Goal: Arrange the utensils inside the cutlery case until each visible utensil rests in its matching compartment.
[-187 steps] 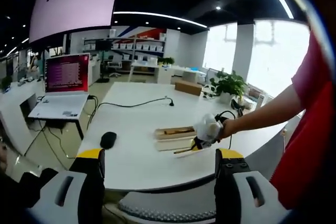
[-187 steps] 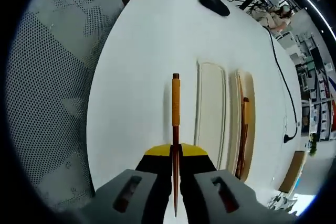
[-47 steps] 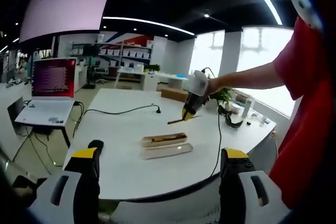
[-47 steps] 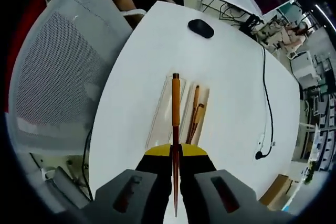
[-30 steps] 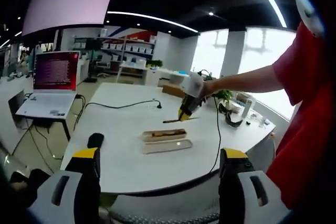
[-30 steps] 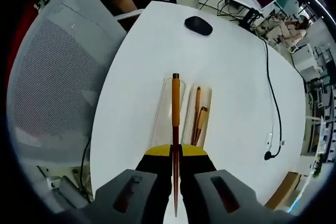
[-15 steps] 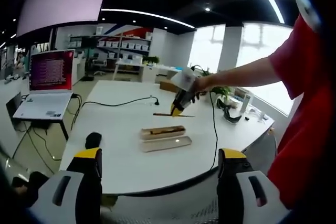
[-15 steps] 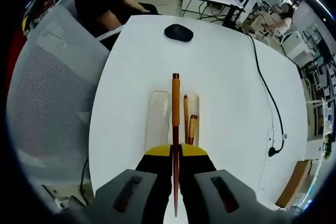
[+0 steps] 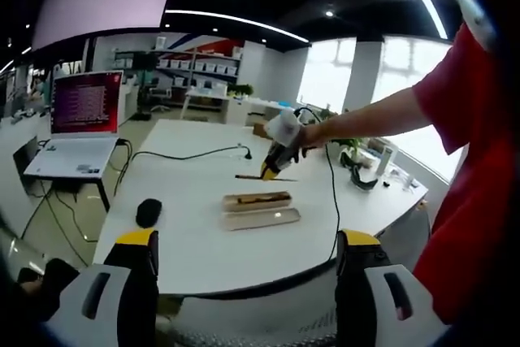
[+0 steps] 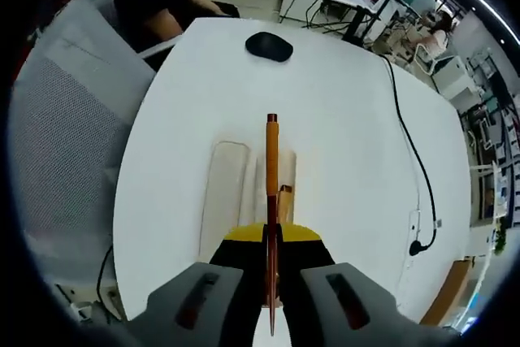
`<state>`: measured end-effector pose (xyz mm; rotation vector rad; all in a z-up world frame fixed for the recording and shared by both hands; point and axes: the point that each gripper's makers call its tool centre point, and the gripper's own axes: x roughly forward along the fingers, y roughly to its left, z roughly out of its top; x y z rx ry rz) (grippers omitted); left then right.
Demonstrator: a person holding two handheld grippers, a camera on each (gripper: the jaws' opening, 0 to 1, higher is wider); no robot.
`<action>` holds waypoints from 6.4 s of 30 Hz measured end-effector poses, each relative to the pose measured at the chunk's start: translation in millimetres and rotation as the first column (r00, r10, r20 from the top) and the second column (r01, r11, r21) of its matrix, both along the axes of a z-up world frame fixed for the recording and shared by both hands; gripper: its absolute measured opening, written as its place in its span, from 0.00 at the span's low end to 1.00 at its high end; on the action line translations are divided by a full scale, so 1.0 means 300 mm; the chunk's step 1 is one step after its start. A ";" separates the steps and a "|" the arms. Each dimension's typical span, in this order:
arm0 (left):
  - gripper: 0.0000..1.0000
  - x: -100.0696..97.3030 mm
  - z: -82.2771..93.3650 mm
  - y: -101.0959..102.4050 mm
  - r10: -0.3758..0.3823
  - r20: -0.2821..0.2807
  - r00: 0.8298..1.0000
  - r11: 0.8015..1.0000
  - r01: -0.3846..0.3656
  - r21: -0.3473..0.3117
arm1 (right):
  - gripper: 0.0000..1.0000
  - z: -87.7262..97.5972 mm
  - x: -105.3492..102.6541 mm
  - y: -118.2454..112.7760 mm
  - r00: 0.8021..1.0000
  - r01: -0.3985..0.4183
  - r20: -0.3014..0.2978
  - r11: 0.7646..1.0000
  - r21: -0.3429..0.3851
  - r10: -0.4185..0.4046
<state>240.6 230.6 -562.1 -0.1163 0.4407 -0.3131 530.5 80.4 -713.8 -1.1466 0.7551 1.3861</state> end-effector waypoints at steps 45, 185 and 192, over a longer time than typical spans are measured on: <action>0.89 -0.138 -0.045 0.122 0.168 -0.070 0.983 0.985 -0.166 0.043 | 0.01 -0.230 0.013 0.006 0.998 0.068 0.013 0.997 -0.047 -0.067; 0.79 0.659 -0.469 -0.227 -0.384 -0.173 0.907 0.871 0.418 0.259 | 0.53 -0.023 -0.225 -0.529 0.717 0.653 -0.196 0.547 0.524 -0.668; 0.75 0.659 -0.629 -0.275 -0.478 -0.308 0.822 0.783 0.558 0.276 | 0.51 -0.131 -0.202 -0.509 0.712 0.677 -0.210 0.576 0.459 -0.670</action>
